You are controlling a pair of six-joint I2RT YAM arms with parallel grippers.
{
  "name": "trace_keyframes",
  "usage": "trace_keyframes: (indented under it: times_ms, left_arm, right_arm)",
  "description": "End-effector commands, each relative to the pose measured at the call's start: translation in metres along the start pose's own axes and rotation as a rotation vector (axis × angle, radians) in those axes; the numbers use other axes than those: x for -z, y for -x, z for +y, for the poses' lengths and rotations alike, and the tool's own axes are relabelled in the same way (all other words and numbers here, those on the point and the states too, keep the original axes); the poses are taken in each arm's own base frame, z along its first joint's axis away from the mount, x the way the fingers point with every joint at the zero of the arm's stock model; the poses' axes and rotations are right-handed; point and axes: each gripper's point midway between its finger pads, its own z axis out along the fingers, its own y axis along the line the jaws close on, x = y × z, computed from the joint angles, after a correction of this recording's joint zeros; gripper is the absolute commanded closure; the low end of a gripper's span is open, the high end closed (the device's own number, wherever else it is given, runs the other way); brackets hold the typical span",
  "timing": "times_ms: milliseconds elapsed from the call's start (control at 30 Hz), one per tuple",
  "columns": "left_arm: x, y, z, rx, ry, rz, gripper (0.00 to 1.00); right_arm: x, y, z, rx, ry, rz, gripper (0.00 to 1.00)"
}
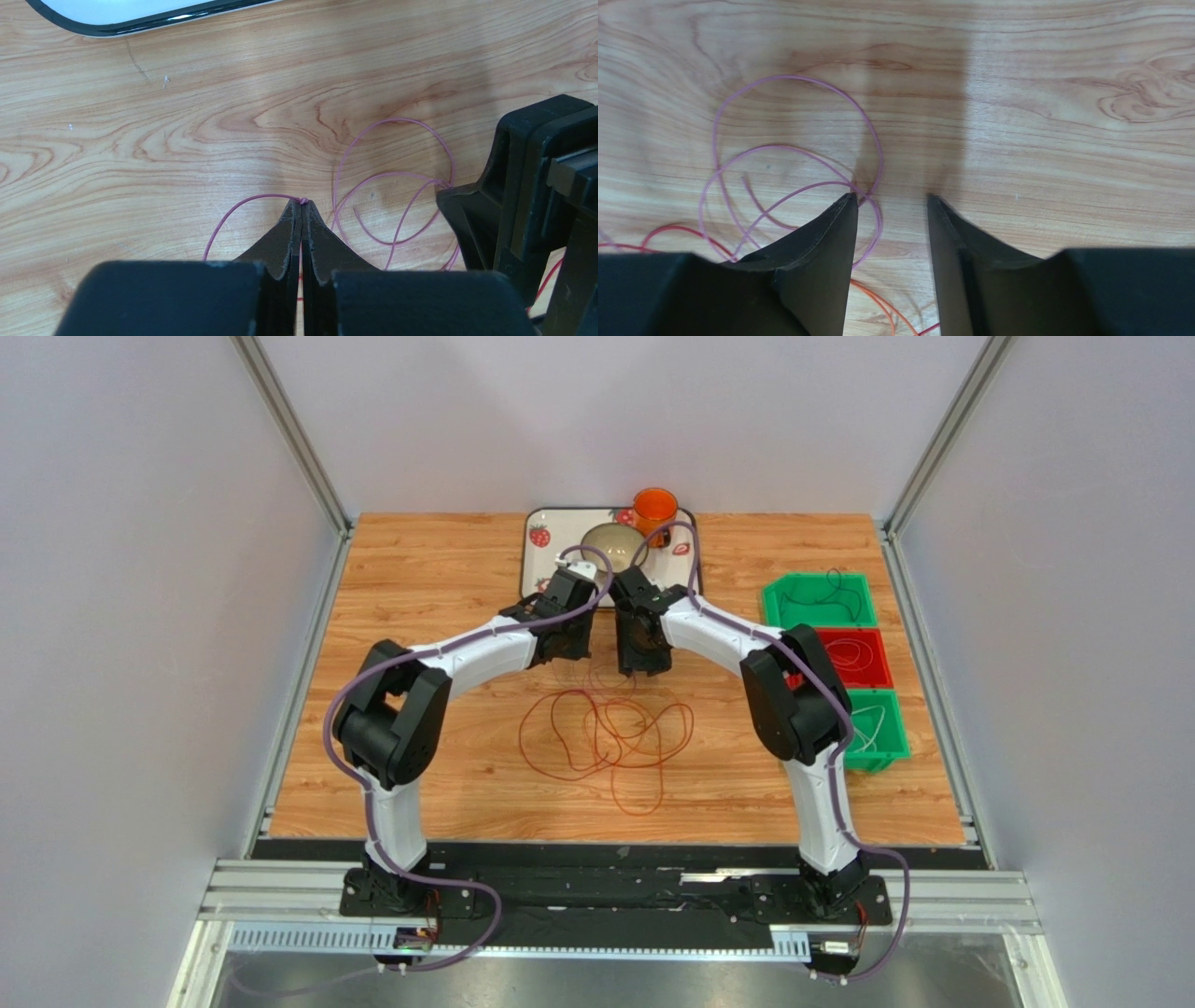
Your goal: Untangle the cables
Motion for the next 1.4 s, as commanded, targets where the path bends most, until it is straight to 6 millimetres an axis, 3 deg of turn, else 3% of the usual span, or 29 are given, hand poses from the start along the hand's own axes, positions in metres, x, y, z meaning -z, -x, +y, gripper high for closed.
trace_keyframes:
  times_ms: [0, 167, 267, 367, 467, 800, 933, 1033, 1067, 1133, 1167, 1267, 1333, 1367]
  left_arm:
    - [-0.001, 0.020, -0.005, 0.030, -0.017, -0.053, 1.00]
    - [-0.002, 0.019, -0.005, 0.031, -0.014, -0.054, 1.00]
    - [-0.002, 0.019, -0.004, 0.034, -0.012, -0.052, 1.00]
    - [-0.001, 0.019, -0.003, 0.043, -0.003, -0.055, 1.00]
    - [-0.001, 0.018, -0.001, 0.050, 0.004, -0.055, 1.00]
    - [0.000, 0.020, 0.001, 0.067, -0.002, -0.065, 1.00]
    - [0.006, 0.022, 0.000, 0.072, -0.020, -0.095, 0.83]
    - [0.009, 0.022, 0.000, 0.074, -0.031, -0.107, 0.64]
    - [0.009, 0.021, 0.000, 0.069, -0.035, -0.106, 0.49]
    - [0.016, 0.026, -0.005, 0.069, -0.064, -0.122, 0.40]
    - [0.019, 0.025, -0.006, 0.071, -0.075, -0.124, 0.30]
    - [0.048, 0.042, -0.014, 0.082, -0.140, -0.174, 0.20]
    - [0.064, 0.049, -0.019, 0.089, -0.172, -0.186, 0.19]
    - [0.081, 0.062, -0.020, 0.095, -0.189, -0.224, 0.18]
  right_arm:
    - [0.000, 0.011, 0.008, -0.006, -0.009, -0.030, 0.55]
    - [-0.004, 0.008, 0.011, 0.003, -0.010, -0.022, 0.55]
    - [-0.004, 0.008, 0.012, 0.008, -0.020, -0.023, 0.61]
    - [-0.007, 0.007, 0.000, 0.022, -0.104, -0.020, 0.75]
    - [-0.016, -0.004, -0.006, 0.033, -0.141, 0.022, 0.84]
    - [-0.032, -0.025, -0.005, 0.020, -0.116, 0.072, 1.00]
    - [-0.033, -0.024, -0.006, 0.018, -0.121, 0.064, 1.00]
    - [-0.027, -0.017, -0.009, 0.018, -0.133, 0.036, 1.00]
    - [-0.023, -0.013, -0.011, 0.021, -0.142, 0.019, 1.00]
    - [-0.010, -0.004, -0.012, 0.021, -0.141, -0.016, 1.00]
    - [-0.006, -0.001, -0.015, 0.023, -0.148, -0.029, 1.00]
    - [0.013, 0.009, -0.019, 0.016, -0.149, -0.070, 1.00]
    - [0.029, 0.015, -0.021, 0.010, -0.145, -0.102, 1.00]
    - [0.034, 0.015, -0.024, 0.008, -0.153, -0.108, 1.00]
